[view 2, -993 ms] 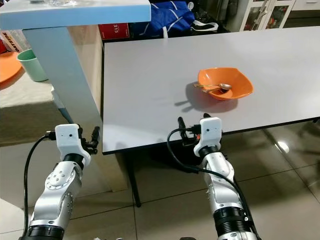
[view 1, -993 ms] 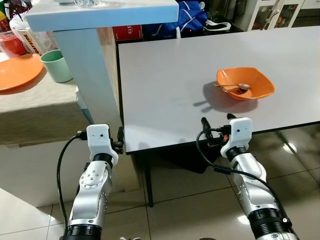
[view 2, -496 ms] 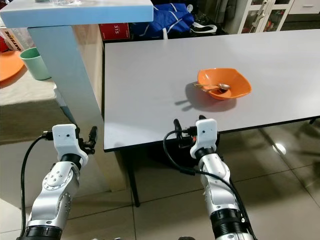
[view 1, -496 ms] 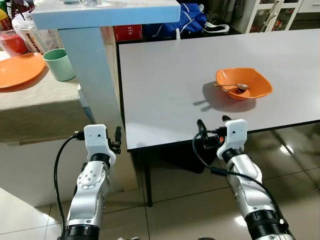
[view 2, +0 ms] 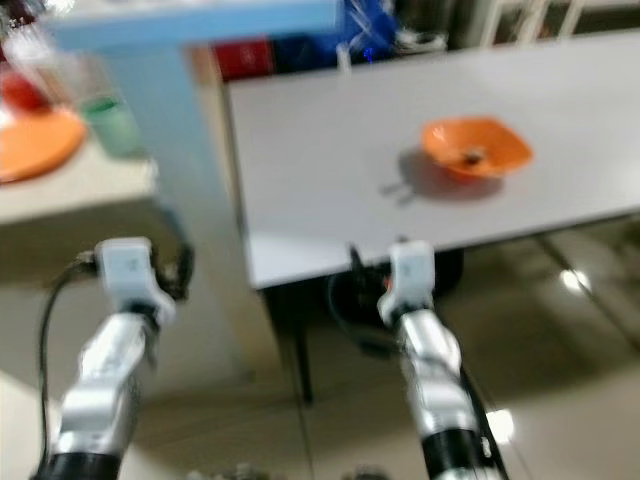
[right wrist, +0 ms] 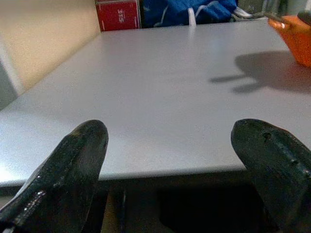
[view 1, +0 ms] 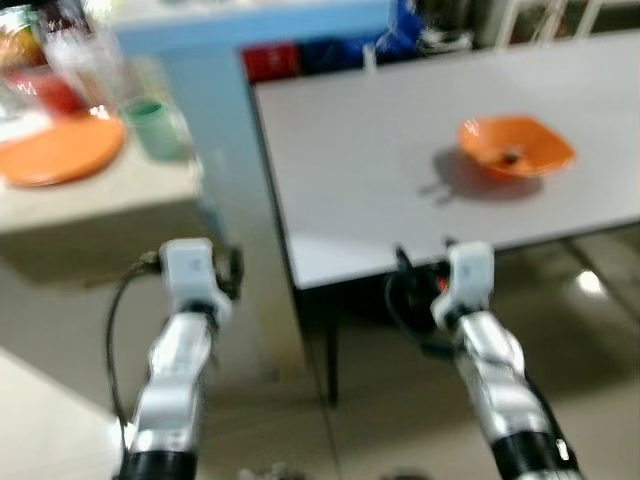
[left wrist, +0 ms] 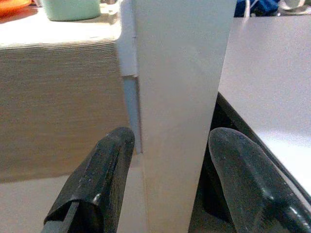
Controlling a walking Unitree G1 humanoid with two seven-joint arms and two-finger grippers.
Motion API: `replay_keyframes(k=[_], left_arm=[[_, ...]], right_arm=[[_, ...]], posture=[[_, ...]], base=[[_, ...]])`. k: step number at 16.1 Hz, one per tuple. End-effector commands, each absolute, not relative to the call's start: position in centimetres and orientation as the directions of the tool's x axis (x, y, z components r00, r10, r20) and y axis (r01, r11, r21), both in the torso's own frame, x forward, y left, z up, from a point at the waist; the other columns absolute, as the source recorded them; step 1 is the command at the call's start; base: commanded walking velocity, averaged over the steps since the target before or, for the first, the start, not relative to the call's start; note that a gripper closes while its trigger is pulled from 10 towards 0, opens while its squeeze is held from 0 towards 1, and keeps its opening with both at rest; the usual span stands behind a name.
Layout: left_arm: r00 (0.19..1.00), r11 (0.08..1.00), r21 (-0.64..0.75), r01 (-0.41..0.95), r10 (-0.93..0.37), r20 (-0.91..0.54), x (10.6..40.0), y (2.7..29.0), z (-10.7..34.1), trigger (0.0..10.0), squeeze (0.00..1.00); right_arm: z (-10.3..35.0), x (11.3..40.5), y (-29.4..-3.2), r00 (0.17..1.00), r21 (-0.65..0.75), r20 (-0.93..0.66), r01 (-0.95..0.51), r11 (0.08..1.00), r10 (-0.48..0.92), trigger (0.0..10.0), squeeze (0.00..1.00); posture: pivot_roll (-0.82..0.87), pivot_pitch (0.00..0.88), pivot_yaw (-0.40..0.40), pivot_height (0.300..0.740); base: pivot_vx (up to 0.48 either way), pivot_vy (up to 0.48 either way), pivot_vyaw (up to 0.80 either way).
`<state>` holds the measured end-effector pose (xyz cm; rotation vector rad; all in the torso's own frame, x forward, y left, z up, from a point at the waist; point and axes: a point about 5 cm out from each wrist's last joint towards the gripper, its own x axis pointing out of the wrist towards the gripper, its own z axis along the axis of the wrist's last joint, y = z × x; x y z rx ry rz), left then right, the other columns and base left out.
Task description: Setting the table
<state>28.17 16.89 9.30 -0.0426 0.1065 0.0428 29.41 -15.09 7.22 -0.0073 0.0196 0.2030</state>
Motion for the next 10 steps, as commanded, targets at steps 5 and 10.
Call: replay_keyframes(k=[5, 10], left_arm=[[0.993, 0.997, -0.016, -0.073, 0.071, -0.094, 28.37, 17.83, 9.93, 10.0, 0.00], [0.993, 0.997, -0.008, -0.075, 0.074, -0.090, 28.48, 17.74, 10.04, 10.0, 0.00]], right_arm=[[7.47, 29.53, -14.13, 0.974, 0.002, -0.006, -0.224, 0.975, 0.224, 10.0, 0.00], [7.24, 29.37, -14.15, 0.976, -0.011, -0.015, -0.218, 0.976, 0.218, 10.0, 0.00]], posture=[[-0.18, 0.000, 0.079, 0.740], [-0.19, 0.000, 0.086, 0.740]], base=[[0.000, 0.480, 0.00], [0.000, 0.268, 0.31]])
